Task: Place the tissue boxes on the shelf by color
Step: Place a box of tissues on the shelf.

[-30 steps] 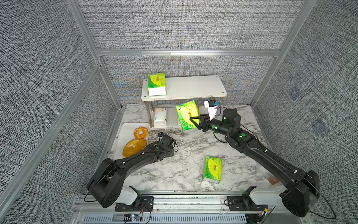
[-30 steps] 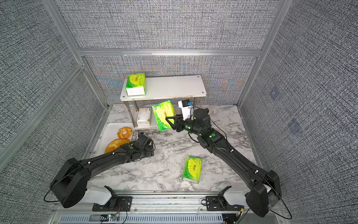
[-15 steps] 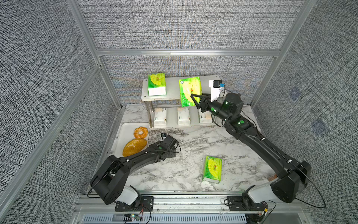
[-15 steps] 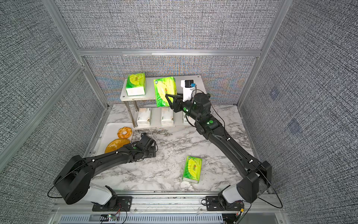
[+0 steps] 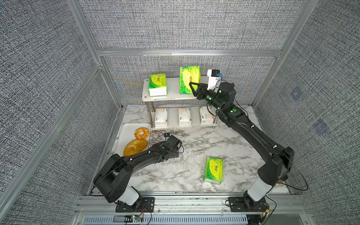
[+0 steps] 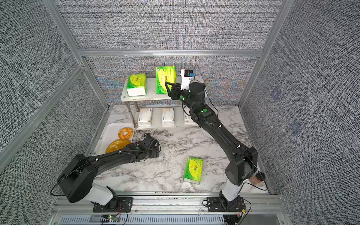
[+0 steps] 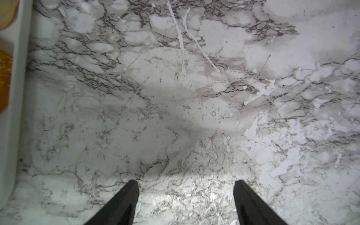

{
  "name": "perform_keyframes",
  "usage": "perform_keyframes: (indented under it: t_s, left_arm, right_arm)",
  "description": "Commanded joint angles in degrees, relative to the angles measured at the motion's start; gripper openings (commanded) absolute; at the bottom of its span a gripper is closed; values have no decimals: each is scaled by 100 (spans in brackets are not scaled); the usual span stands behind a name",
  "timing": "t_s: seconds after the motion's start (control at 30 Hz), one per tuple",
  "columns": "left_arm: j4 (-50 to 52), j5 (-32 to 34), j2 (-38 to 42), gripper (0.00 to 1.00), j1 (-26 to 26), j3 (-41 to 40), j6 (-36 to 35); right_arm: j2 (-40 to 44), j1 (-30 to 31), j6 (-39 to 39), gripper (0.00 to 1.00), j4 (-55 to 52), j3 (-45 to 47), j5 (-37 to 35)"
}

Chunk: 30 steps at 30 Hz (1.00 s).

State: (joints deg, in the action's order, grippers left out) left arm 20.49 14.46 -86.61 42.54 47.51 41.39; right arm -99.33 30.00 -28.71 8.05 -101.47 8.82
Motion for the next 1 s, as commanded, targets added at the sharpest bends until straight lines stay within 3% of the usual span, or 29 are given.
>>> perform_keyframes:
  t_s: [0.0,0.6,0.97]
  left_arm:
    - [-1,58,6,82,8,23,-8]
    - [69,112,48,82,17,64,-34]
    - [77,101,34,82,17,98,-62]
  right_arm:
    - [-162,2,-148,52,67,-228,-125]
    - [-1335,-167,-126,56,-1191,-1734,50]
    - [-1721,-282,-43,71,-1459,-2086,43]
